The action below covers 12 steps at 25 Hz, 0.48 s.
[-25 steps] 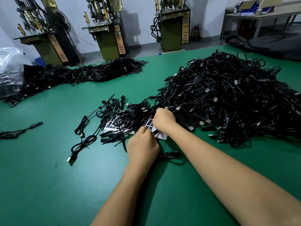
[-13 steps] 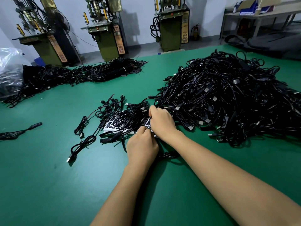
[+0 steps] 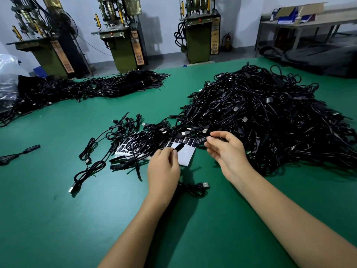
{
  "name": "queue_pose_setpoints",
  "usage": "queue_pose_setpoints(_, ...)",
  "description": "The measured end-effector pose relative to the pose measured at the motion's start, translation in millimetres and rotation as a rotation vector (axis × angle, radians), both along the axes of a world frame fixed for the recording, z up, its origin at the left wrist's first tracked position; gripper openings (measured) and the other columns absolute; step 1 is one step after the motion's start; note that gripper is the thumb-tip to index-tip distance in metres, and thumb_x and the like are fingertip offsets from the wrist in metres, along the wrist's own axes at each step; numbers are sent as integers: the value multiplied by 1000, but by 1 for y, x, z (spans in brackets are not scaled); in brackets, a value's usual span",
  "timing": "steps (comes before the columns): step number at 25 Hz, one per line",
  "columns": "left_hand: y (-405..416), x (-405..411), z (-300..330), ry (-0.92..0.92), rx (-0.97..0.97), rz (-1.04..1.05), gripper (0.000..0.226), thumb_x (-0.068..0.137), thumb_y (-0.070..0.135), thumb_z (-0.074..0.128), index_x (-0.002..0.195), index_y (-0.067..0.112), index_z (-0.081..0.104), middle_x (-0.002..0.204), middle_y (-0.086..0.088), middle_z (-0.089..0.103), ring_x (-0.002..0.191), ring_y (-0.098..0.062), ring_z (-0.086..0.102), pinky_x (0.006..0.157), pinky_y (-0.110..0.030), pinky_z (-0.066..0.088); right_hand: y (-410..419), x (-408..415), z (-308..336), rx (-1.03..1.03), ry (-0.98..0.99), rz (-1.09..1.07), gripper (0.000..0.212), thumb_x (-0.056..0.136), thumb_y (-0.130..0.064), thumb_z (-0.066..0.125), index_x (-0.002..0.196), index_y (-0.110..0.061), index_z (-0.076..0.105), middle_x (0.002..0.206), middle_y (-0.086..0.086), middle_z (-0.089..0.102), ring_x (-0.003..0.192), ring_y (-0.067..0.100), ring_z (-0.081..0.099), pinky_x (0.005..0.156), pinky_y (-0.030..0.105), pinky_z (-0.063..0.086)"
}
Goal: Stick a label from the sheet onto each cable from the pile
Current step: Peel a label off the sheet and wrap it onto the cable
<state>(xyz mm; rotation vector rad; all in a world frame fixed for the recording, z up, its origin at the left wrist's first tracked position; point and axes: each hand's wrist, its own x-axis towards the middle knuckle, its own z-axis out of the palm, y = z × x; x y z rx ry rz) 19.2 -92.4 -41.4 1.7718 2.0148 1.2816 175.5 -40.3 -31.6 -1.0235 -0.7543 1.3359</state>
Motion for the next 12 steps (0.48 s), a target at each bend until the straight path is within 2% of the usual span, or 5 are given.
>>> queue_pose_setpoints(2, 3, 11, 4, -525, -161, -157, 22, 99, 14, 46, 85, 9, 62, 69, -2, 55, 53, -12, 51, 48, -23, 40, -3, 3, -2, -22, 149, 6, 16, 86, 1, 65, 86, -15, 63, 74, 0, 68, 68, 11, 68, 59, 20, 53)
queue_pose_setpoints(4, 5, 15, 6, -841, -296, -251, 25, 100, 8, 40, 83, 3, 58, 67, -5, 48, 41, -8, 37, 38, -17, 28, -5, 3, -3, -42, 214, 27, 17, 87, 2, 63, 86, -14, 62, 71, -1, 67, 66, 10, 66, 58, 18, 52)
queue_pose_setpoints(6, 8, 14, 6, -898, -353, -324, 25, 100, 4, 37, 84, 1, 56, 68, -9, 45, 41, -7, 29, 37, -15, 22, -5, 4, -4, -32, 231, 52, 16, 87, 3, 61, 87, -13, 62, 70, -1, 67, 65, 10, 65, 58, 17, 52)
queue_pose_setpoints(8, 10, 11, 5, -901, -365, -393, 25, 100, 2, 37, 88, 3, 59, 69, -6, 56, 42, -6, 32, 38, -14, 25, -6, 4, -5, -3, 201, 75, 14, 86, 1, 63, 89, -13, 62, 70, -1, 67, 65, 10, 65, 59, 18, 50)
queue_pose_setpoints(12, 12, 7, 4, -901, -385, -467, 22, 100, 1, 41, 98, 7, 62, 72, 1, 68, 46, -4, 39, 40, -13, 30, -9, -1, -8, 79, 5, 66, 21, 79, -1, 73, 91, -13, 62, 71, -2, 67, 67, 9, 60, 63, 21, 45)
